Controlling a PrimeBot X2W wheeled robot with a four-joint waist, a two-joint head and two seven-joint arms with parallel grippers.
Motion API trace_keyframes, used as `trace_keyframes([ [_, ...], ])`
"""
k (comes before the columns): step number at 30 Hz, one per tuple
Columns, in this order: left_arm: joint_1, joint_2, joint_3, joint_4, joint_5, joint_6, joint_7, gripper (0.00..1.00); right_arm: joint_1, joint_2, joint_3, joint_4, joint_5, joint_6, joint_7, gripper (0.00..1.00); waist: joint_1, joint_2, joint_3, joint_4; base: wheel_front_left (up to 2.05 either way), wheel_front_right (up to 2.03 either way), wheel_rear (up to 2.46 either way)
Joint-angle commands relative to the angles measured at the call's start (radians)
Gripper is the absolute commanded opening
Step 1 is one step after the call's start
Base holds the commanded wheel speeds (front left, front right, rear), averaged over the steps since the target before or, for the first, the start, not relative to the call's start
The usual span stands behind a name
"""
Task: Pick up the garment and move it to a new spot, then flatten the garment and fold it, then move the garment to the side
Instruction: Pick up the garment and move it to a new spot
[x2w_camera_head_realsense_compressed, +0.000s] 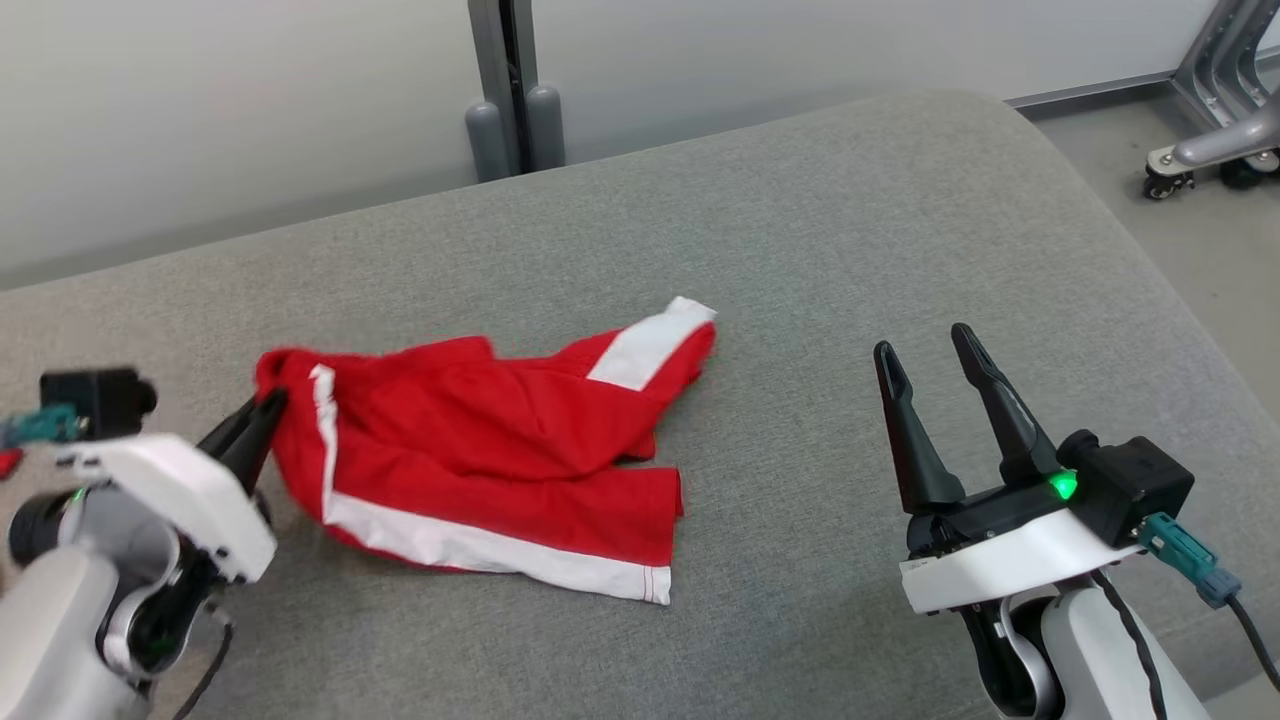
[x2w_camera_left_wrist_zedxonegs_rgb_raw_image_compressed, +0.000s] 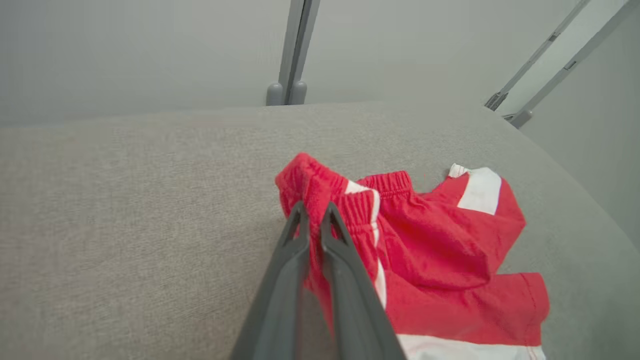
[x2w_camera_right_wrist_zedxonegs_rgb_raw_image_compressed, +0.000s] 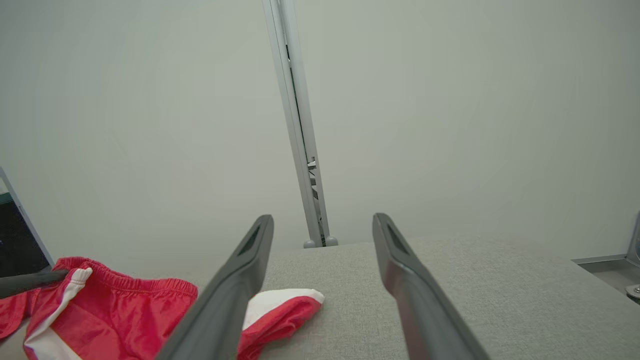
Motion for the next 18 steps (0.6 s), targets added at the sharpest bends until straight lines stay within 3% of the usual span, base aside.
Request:
trace_keyframes([
  [1,0.03,0.002,0.013,0.069,0.0,-0.009,-0.055,0.0,-0.006,-0.005,-0.004,0.006,-0.01,0.002,-0.005,1.0,0.0,0.0,0.003,0.012,0.0,0.0,0.0],
  [5,0.068,-0.023,0.016,0.144,0.007,-0.011,-0.124,0.05,0.0,-0.006,-0.007,0.011,-0.02,0.002,-0.005,1.0,0.0,0.0,-0.004,0.028,0.0,0.0,0.0],
  [6,0.077,-0.032,0.015,0.162,0.007,-0.015,-0.142,0.15,0.003,-0.006,-0.009,0.014,-0.024,0.002,-0.005,1.0,0.0,0.0,-0.006,0.036,0.0,0.0,0.0],
  [8,0.09,-0.051,0.011,0.189,0.007,-0.021,-0.171,0.47,0.009,-0.005,-0.005,0.02,-0.032,0.002,-0.005,1.0,0.0,0.0,-0.014,0.051,0.0,0.0,0.0],
  [9,0.096,-0.061,0.008,0.202,0.004,-0.023,-0.18,0.87,0.012,-0.005,-0.003,0.024,-0.034,0.002,-0.005,1.0,0.0,0.0,-0.019,0.059,0.0,0.0,0.0],
  [10,0.098,-0.07,0.004,0.213,0.003,-0.028,-0.188,1.0,0.012,-0.006,-0.001,0.029,-0.038,0.002,-0.005,1.0,0.0,0.0,-0.023,0.065,0.0,0.0,0.0],
  [18,0.075,-0.077,-0.025,0.206,0.079,-0.026,-0.295,1.0,0.017,-0.006,0.009,0.049,-0.055,0.002,-0.005,1.0,0.0,0.0,-0.061,0.119,0.0,0.0,0.0],
])
